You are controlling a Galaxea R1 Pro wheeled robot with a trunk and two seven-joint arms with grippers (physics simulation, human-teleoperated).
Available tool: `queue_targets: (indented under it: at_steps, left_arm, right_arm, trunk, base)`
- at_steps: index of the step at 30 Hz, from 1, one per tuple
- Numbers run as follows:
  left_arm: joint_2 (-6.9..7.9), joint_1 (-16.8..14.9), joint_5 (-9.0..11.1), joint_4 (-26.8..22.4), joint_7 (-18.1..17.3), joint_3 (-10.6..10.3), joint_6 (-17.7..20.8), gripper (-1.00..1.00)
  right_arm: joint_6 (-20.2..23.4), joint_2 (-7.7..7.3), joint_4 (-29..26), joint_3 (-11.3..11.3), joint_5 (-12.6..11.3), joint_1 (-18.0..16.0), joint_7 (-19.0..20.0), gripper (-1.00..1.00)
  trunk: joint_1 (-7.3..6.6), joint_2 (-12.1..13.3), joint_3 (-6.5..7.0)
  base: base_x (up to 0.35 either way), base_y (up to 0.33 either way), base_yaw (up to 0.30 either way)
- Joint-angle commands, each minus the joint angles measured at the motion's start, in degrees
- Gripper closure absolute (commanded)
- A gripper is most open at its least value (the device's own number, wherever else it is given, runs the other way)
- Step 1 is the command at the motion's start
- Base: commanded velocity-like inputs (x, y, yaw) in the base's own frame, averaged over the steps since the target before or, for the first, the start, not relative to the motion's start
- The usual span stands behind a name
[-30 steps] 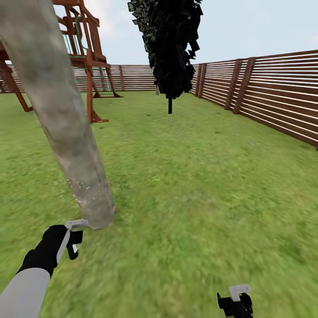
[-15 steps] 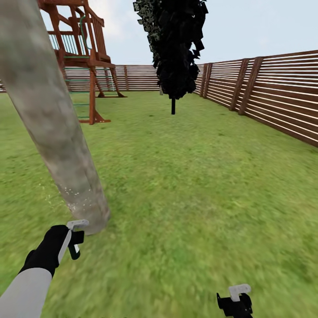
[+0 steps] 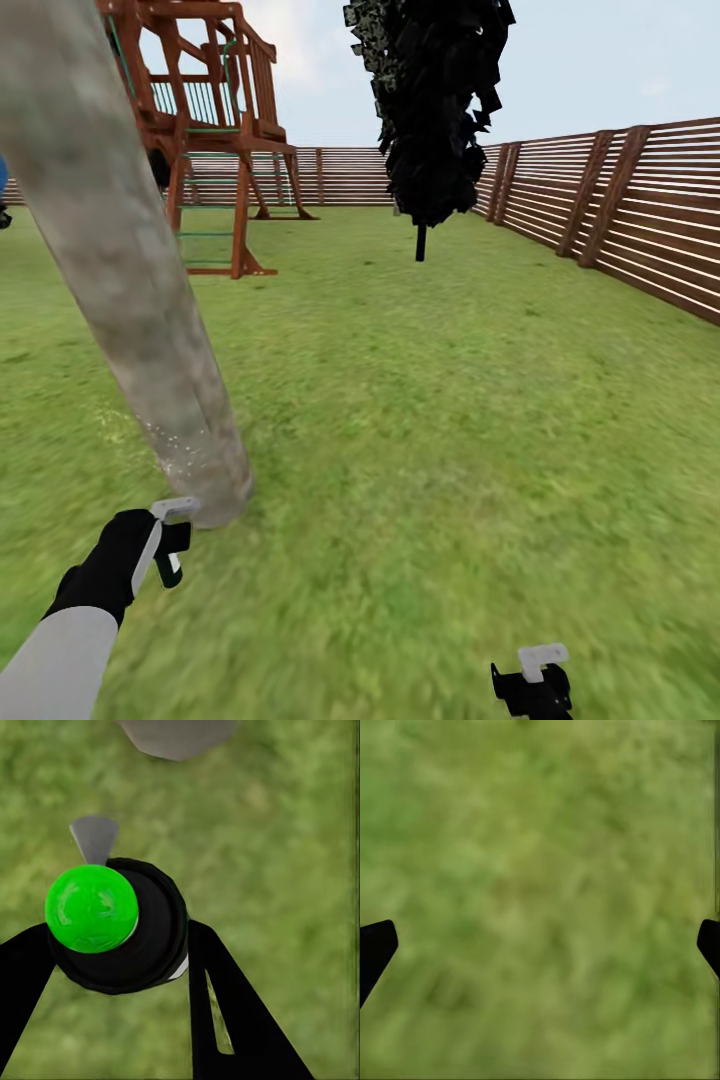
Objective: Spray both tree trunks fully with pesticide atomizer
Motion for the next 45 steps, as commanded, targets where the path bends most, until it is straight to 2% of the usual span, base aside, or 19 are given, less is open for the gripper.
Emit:
queue_targets:
  at_steps: [1,7,12,15,17,18,20,22,23,25,27,29,32,34,37,45]
  left_arm:
    - [-0.05,0.0,0.0,0.0,0.0,0.0,0.0,1.00]
    - [-0.61,0.0,-0.1,0.0,0.2,-0.2,0.0,1.00]
    - [-0.69,0.0,0.0,-0.1,0.1,-0.2,0.0,1.00]
    - [-2.15,0.0,0.0,-0.4,-0.2,0.0,0.0,1.00]
    - [-4.08,-0.6,0.0,-0.8,-0.1,-0.2,0.0,1.00]
    - [-4.31,-0.8,0.0,-0.8,-0.2,-0.3,0.0,1.00]
    - [-5.59,-3.9,0.0,-0.9,-0.2,-0.4,0.2,1.00]
    - [-6.24,-9.4,-0.2,-0.7,0.0,-0.4,0.7,1.00]
    - [-6.04,-12.0,-0.3,-0.3,0.0,-0.4,1.2,1.00]
    - [-5.01,-13.0,-0.4,-0.7,0.0,-0.2,3.6,1.00]
    - [-0.82,-13.2,-0.2,-0.9,-0.3,0.0,6.3,1.00]
    - [2.81,-13.2,-0.3,-0.9,-0.3,0.1,6.9,1.00]
    - [3.20,-13.5,-0.3,-1.0,-0.1,0.0,6.9,1.00]
    - [2.99,-15.8,-0.3,-0.8,0.0,0.0,7.5,1.00]
    - [3.36,-17.5,-0.7,-0.9,0.0,-0.4,11.5,1.00]
    - [2.91,-16.8,-0.9,-0.9,0.1,-0.7,11.7,1.00]
  right_arm:
    - [0.0,0.00,0.0,0.0,0.0,0.0,0.0,-1.00]
    - [0.0,0.00,0.0,0.0,0.0,0.0,0.0,-1.00]
    - [0.0,0.00,0.0,0.0,0.0,0.0,0.0,-1.00]
    - [0.0,0.00,0.0,0.0,0.0,0.0,0.0,-1.00]
    - [0.0,-0.07,-0.1,0.0,0.0,0.0,0.0,-1.00]
    - [0.0,-0.08,-0.1,0.0,0.0,0.0,0.0,-1.00]
    - [0.0,-0.08,0.0,0.0,0.0,0.0,0.0,-1.00]
    - [0.0,-0.13,-0.1,0.0,0.0,0.0,-0.1,-1.00]
    - [0.0,-0.21,-0.1,0.0,0.0,0.0,-0.1,-1.00]
    - [0.0,-0.24,-0.1,0.0,0.0,0.0,-0.1,-1.00]
    - [0.0,-0.26,-0.2,0.0,0.0,0.0,-0.1,-1.00]
    - [0.0,-0.25,-0.2,0.0,0.0,0.0,0.0,-1.00]
    - [0.0,-0.18,-0.2,0.0,0.0,0.0,0.0,-1.00]
    - [0.0,-0.18,-0.2,0.0,0.0,0.0,0.0,-1.00]
    - [0.0,-0.18,-0.2,0.0,0.0,0.0,0.0,-1.00]
    - [0.0,-0.41,-0.2,0.0,0.0,0.0,-0.1,-1.00]
  trunk:
    - [0.00,0.0,0.00]
    - [0.00,0.0,0.00]
    - [0.00,0.0,0.00]
    - [0.00,0.0,0.00]
    - [0.00,0.0,0.00]
    - [0.00,0.0,0.00]
    - [0.00,0.0,0.00]
    - [0.00,0.0,0.00]
    - [0.00,0.0,0.00]
    - [0.00,0.0,0.00]
    - [0.00,0.0,0.00]
    - [0.00,0.0,0.00]
    - [0.00,0.0,0.00]
    - [0.00,0.0,0.00]
    - [0.00,0.0,0.00]
    - [0.00,0.0,0.00]
  base:
    - [0.203,-0.215,0.002]
    - [0.103,-0.257,0.020]
    - [-0.002,-0.275,0.242]
    - [-0.152,-0.209,0.275]
    - [-0.045,-0.047,0.276]
    - [-0.010,-0.010,0.276]
    - [-0.003,-0.003,0.199]
    - [-0.001,-0.001,0.048]
    - [0.000,0.000,0.006]
    - [0.000,0.000,0.002]
    - [0.000,0.000,0.000]
    - [0.000,0.000,0.000]
    - [0.000,0.000,0.151]
    - [0.000,0.000,0.262]
    - [0.000,0.000,0.221]
    - [0.000,-0.238,0.009]
